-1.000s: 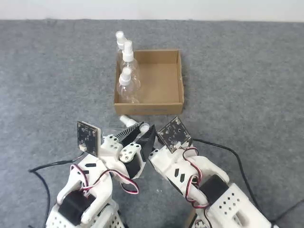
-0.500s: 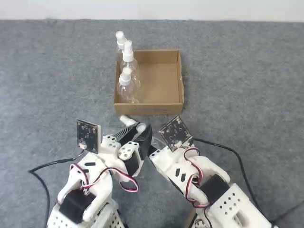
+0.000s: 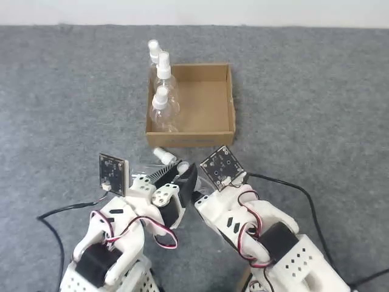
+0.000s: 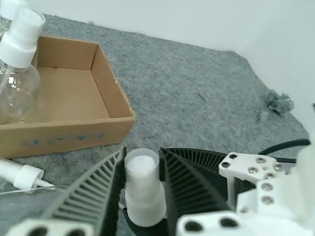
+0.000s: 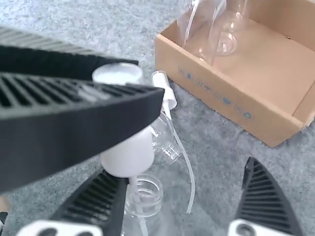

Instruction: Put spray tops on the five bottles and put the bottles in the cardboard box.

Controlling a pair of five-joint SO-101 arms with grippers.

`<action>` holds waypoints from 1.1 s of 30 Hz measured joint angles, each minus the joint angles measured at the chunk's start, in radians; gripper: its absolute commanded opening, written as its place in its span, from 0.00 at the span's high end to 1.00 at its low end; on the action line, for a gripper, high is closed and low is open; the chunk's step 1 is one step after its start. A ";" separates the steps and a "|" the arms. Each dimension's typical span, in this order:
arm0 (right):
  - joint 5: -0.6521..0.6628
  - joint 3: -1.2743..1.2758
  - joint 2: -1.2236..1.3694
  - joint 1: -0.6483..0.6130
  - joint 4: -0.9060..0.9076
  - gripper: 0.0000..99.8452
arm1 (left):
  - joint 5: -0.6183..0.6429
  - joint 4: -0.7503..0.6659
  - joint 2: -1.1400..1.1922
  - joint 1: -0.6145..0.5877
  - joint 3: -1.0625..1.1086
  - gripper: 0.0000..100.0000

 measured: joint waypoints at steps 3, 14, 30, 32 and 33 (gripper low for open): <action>0.000 0.000 0.000 0.000 0.000 0.77 | 0.000 0.000 0.000 0.000 0.000 0.98; 0.075 0.002 0.000 0.000 -0.043 0.99 | 0.000 0.000 0.000 -0.002 -0.008 0.98; 0.106 0.002 0.002 0.000 -0.049 0.74 | 0.000 0.006 0.000 -0.002 -0.020 0.98; 0.106 0.000 0.002 0.000 -0.031 0.69 | 0.000 0.006 0.000 -0.002 -0.018 0.98; 0.106 -0.005 0.002 0.000 -0.009 0.68 | 0.000 0.006 0.000 -0.002 -0.018 0.98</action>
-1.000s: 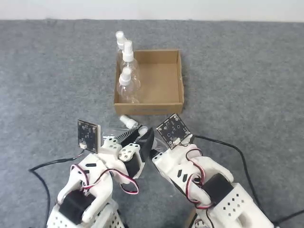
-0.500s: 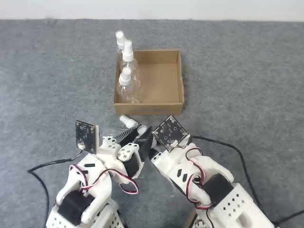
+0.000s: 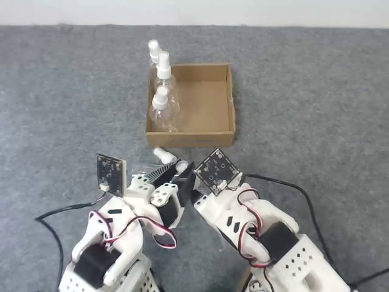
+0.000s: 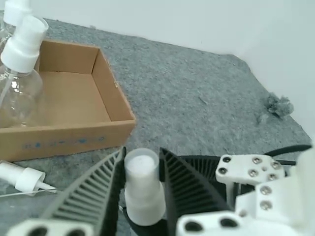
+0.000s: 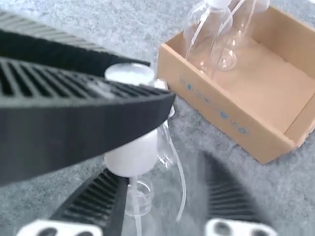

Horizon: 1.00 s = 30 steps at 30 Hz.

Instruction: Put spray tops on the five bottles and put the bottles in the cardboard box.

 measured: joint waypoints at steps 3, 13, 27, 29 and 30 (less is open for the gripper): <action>-0.026 -0.031 0.000 0.000 0.049 0.66 | 0.000 -0.005 0.000 0.000 -0.002 0.98; -0.075 -0.064 0.000 -0.052 0.150 0.66 | 0.000 -0.006 -0.002 0.000 -0.002 0.98; -0.080 -0.115 0.000 -0.058 0.230 0.66 | 0.000 -0.008 -0.003 0.000 -0.008 0.99; -0.080 -0.147 0.000 -0.058 0.267 0.66 | 0.000 -0.008 -0.003 0.000 -0.015 0.99; -0.081 -0.155 0.000 -0.058 0.281 0.66 | 0.000 -0.008 -0.003 0.000 -0.015 0.99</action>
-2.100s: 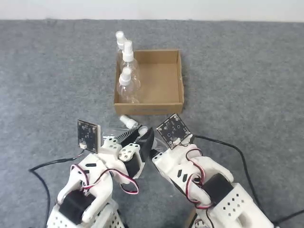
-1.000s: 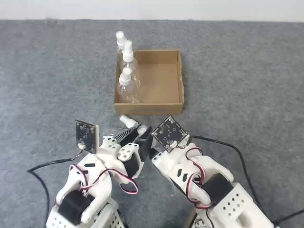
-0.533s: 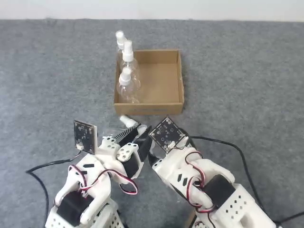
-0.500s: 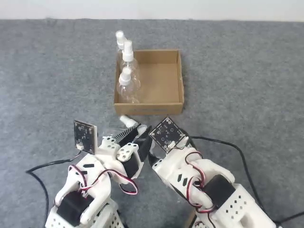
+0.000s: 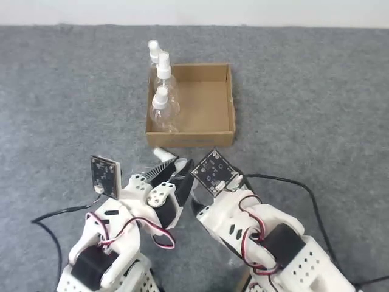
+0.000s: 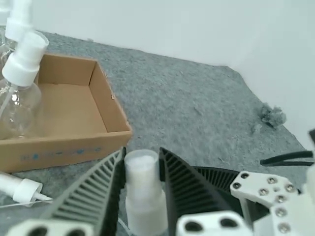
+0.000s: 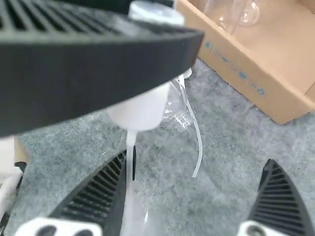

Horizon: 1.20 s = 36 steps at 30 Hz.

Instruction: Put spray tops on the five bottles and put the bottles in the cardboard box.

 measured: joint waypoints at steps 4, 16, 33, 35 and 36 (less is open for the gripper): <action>0.000 -0.005 0.015 0.000 0.012 0.66 | 0.000 0.000 0.000 -0.002 0.002 0.99; 0.000 -0.005 0.015 0.000 0.046 0.66 | 0.000 0.000 0.000 -0.003 0.011 0.99; 0.000 -0.032 0.012 0.000 0.127 0.66 | 0.048 -0.008 0.000 -0.009 0.012 0.99; 0.000 -0.032 -0.003 0.000 0.129 0.66 | 0.048 -0.008 0.000 -0.009 0.012 0.99; 0.000 -0.032 -0.023 0.000 0.137 0.66 | 0.048 -0.008 0.000 -0.009 0.012 0.99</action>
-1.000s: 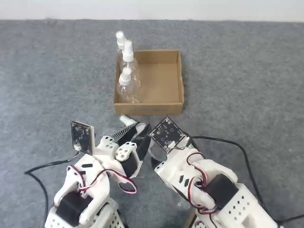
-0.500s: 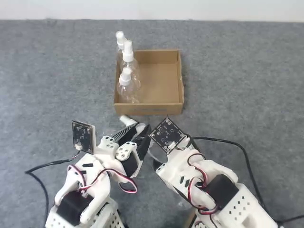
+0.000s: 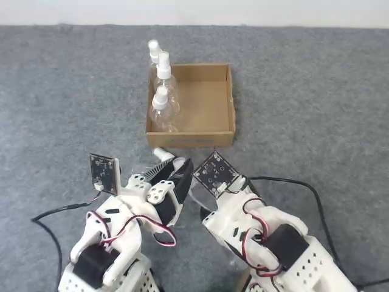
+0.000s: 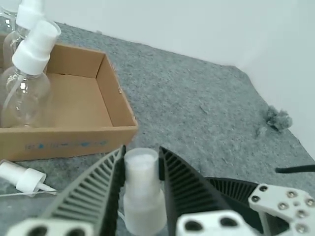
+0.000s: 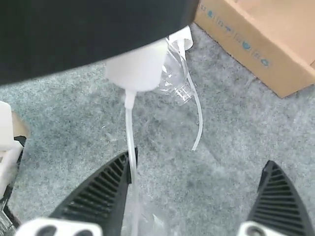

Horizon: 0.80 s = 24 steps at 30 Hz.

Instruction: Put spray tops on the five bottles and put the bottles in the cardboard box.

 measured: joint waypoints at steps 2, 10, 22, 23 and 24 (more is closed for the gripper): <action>0.000 0.000 -0.054 0.000 0.028 0.66 | 0.000 -0.002 0.000 0.000 0.000 0.99; 0.000 0.029 -0.275 0.005 0.058 0.66 | 0.002 0.002 0.005 0.000 0.003 0.99; 0.000 0.029 -0.328 0.005 0.203 0.66 | 0.000 0.002 0.005 0.000 0.003 0.99; 0.000 0.029 -0.328 0.005 0.204 0.66 | 0.000 0.002 0.005 -0.002 0.003 0.99; 0.000 0.029 -0.328 0.005 0.204 0.66 | 0.000 0.002 0.005 -0.002 0.003 0.99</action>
